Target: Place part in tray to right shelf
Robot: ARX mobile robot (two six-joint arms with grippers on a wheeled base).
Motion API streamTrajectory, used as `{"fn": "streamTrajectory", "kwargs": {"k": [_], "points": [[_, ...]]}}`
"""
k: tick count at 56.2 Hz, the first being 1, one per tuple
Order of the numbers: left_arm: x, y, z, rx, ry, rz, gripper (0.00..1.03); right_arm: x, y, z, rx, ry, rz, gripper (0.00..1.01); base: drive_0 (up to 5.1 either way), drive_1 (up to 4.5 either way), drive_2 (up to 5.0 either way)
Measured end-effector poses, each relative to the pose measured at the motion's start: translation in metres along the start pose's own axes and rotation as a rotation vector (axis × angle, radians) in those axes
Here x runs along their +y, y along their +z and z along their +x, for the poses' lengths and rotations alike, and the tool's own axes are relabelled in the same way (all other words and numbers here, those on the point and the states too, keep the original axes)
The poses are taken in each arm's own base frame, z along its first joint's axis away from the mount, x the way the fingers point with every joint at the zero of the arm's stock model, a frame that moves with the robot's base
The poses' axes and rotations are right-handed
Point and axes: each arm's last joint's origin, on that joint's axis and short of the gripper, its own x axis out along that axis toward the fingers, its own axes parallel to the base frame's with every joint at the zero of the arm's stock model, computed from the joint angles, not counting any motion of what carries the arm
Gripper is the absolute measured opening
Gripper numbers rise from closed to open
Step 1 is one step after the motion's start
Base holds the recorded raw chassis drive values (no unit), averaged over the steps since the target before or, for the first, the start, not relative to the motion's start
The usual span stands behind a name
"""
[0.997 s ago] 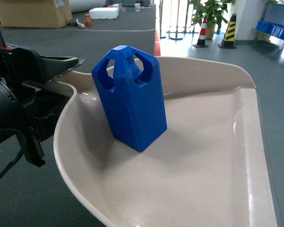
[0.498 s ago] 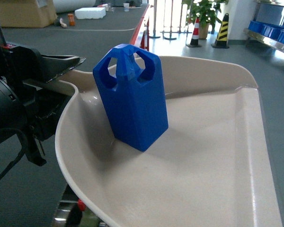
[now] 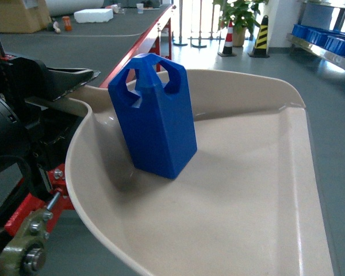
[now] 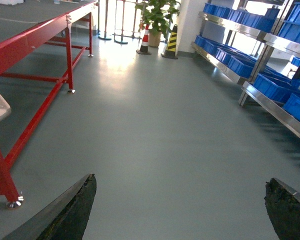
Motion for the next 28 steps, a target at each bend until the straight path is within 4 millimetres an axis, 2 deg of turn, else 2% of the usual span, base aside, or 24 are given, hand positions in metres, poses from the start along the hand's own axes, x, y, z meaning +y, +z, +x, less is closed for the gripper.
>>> {"fn": "streamTrajectory", "kwargs": {"k": [28], "points": [[0.0, -0.0001, 0.0, 0.002, 0.0, 0.0, 0.16, 0.0, 0.0001, 0.0, -0.001, 0.0, 0.001, 0.98, 4.9, -2.57, -2.2]]}}
